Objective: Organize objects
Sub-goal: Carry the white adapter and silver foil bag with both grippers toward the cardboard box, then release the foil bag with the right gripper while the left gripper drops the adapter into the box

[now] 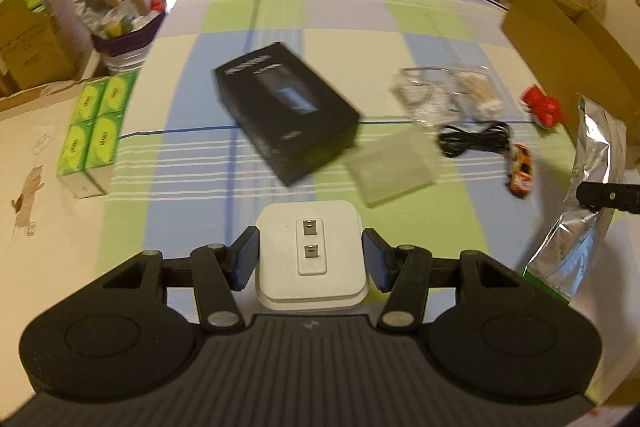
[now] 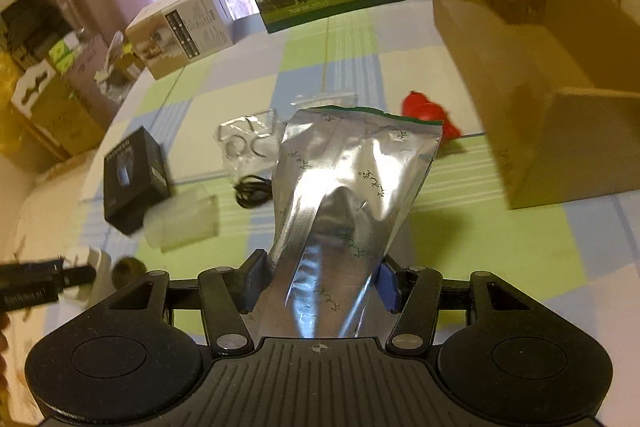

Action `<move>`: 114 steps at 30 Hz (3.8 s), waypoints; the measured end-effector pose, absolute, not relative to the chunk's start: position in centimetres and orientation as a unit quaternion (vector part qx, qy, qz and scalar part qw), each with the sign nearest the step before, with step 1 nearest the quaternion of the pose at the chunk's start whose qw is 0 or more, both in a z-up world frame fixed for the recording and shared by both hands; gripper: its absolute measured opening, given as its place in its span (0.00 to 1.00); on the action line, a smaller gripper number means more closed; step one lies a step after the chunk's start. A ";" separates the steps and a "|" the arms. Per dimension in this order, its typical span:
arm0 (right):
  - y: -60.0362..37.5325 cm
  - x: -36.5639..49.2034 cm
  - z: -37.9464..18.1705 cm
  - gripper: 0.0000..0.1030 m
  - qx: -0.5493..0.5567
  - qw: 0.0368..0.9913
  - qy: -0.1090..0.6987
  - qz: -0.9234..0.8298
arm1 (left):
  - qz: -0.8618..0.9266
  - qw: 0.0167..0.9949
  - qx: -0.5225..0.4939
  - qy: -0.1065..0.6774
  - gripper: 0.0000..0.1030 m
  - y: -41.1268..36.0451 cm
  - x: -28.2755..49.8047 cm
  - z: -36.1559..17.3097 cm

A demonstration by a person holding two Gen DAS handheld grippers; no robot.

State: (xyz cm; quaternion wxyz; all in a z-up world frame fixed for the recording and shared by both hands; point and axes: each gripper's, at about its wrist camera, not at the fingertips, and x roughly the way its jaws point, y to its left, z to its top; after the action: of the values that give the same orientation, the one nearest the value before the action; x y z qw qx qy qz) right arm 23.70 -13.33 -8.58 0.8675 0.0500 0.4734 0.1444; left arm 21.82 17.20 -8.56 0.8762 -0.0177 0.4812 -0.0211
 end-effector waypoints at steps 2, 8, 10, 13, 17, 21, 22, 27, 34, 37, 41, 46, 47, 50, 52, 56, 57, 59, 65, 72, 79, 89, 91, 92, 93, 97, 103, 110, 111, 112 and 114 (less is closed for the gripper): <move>-14.3 23.3 -8.1 0.52 0.037 0.869 0.471 0.147 | -0.031 0.876 -0.016 0.480 0.50 16.0 21.6 -8.2; -17.5 22.7 -6.8 0.52 0.007 0.869 0.467 0.164 | -0.051 0.879 -0.007 0.474 0.50 12.0 21.2 -7.0; -18.8 22.6 -6.3 0.52 -0.003 0.868 0.465 0.174 | -0.054 0.880 -0.005 0.472 0.50 10.5 21.2 -6.6; -20.7 22.7 -5.4 0.52 -0.017 0.866 0.462 0.190 | -0.060 0.882 -0.004 0.468 0.50 8.0 21.3 -6.0; -23.6 23.0 -3.5 0.52 -0.031 0.867 0.451 0.209 | -0.070 0.885 -0.003 0.461 0.50 4.2 21.7 -5.1; -27.0 23.8 -1.4 0.52 -0.042 0.871 0.436 0.223 | -0.083 0.890 -0.001 0.449 0.50 -0.1 22.9 -4.2; -27.8 24.1 -0.9 0.52 -0.044 0.872 0.433 0.225 | -0.087 0.891 0.001 0.445 0.50 -1.2 23.2 -3.9; -32.2 25.8 1.5 0.52 -0.052 0.877 0.415 0.236 | -0.110 0.900 0.008 0.422 0.50 -6.8 25.2 -2.4; -36.8 29.0 4.5 0.52 -0.069 0.889 0.383 0.243 | -0.137 0.909 0.027 0.392 0.50 -13.6 28.6 -0.1; -37.9 30.9 5.6 0.52 -0.073 0.894 0.369 0.244 | -0.145 0.912 0.035 0.381 0.50 -15.9 29.9 0.6; -38.9 33.3 6.3 0.52 -0.079 0.900 0.353 0.241 | -0.150 0.914 0.045 0.373 0.50 -18.2 31.9 1.1; -39.4 36.4 5.8 0.52 -0.098 0.901 0.349 0.239 | -0.149 0.915 0.055 0.370 0.50 -20.0 33.9 1.1; -39.3 37.1 5.4 0.52 -0.105 0.899 0.353 0.238 | -0.149 0.915 0.056 0.372 0.50 -20.2 34.3 1.0; -38.9 38.7 3.6 0.52 -0.123 0.889 0.370 0.242 | -0.145 0.912 0.061 0.378 0.50 -20.8 35.4 0.4; -38.7 39.5 2.2 0.52 -0.137 0.881 0.382 0.241 | -0.143 0.910 0.064 0.383 0.50 -21.2 35.9 0.0; -38.5 40.6 -0.6 0.52 -0.166 0.863 0.407 0.250 | -0.142 0.905 0.069 0.396 0.50 -21.8 37.2 -1.1; -38.5 40.8 -1.3 0.52 -0.171 0.857 0.414 0.254 | -0.141 0.904 0.072 0.398 0.50 -21.9 37.5 -1.3; -38.5 41.2 -2.4 0.52 -0.181 0.848 0.426 0.260 | -0.141 0.902 0.075 0.402 0.50 -22.3 38.1 -1.7; -38.5 42.2 -4.5 0.52 -0.196 0.830 0.448 0.267 | -0.146 0.900 0.086 0.400 0.50 -23.2 39.2 -1.8; -38.1 42.5 -5.0 0.62 -0.206 0.827 0.445 0.274 | -0.158 0.897 0.091 0.402 0.50 -24.1 39.4 -2.0; -38.9 42.7 -3.5 0.64 -0.181 0.840 0.433 0.271 | -0.171 0.892 0.097 0.406 0.50 -25.0 39.5 -2.3; -40.0 41.7 -1.6 0.64 -0.159 0.849 0.421 0.278 | -0.182 0.876 0.106 0.433 0.50 -26.3 39.8 -4.1; -40.1 41.4 -1.5 0.64 -0.157 0.850 0.420 0.278 | -0.181 0.871 0.110 0.442 0.50 -26.5 40.0 -4.6; -40.2 41.3 -1.4 0.64 -0.157 0.850 0.419 0.278 | -0.181 0.869 0.112 0.447 0.50 -26.6 40.0 -4.9; -40.2 41.2 -1.4 0.64 -0.157 0.851 0.418 0.278 | -0.180 0.867 0.113 0.451 0.50 -26.7 40.0 -5.2; -40.4 40.9 -1.3 0.64 -0.154 0.852 0.416 0.278 | -0.177 0.861 0.117 0.462 0.50 -26.9 40.2 -6.0; -40.6 40.8 -1.3 0.64 -0.152 0.853 0.415 0.278 | -0.174 0.864 0.122 0.457 0.56 -27.0 40.2 -5.9; -40.7 40.2 -1.3 0.64 -0.147 0.854 0.414 0.277 | -0.172 0.870 0.121 0.447 0.60 -26.9 39.5 -4.7; -40.7 40.1 -1.2 0.64 -0.147 0.855 0.414 0.277 | -0.171 0.870 0.120 0.446 0.61 -26.8 39.4 -4.5; -40.8 40.1 -1.2 0.64 -0.146 0.855 0.414 0.277 | -0.171 0.871 0.118 0.445 0.61 -26.8 39.3 -4.3; -40.8 39.8 -1.1 0.64 -0.145 0.856 0.412 0.277 | -0.170 0.873 0.116 0.442 0.62 -26.6 39.0 -4.0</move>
State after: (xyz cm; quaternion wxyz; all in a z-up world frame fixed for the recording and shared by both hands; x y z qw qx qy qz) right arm 39.83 -40.83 -1.13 0.8557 -0.1447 0.4123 0.2772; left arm 38.99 -26.62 -3.95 0.8733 0.1158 0.4418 -0.1696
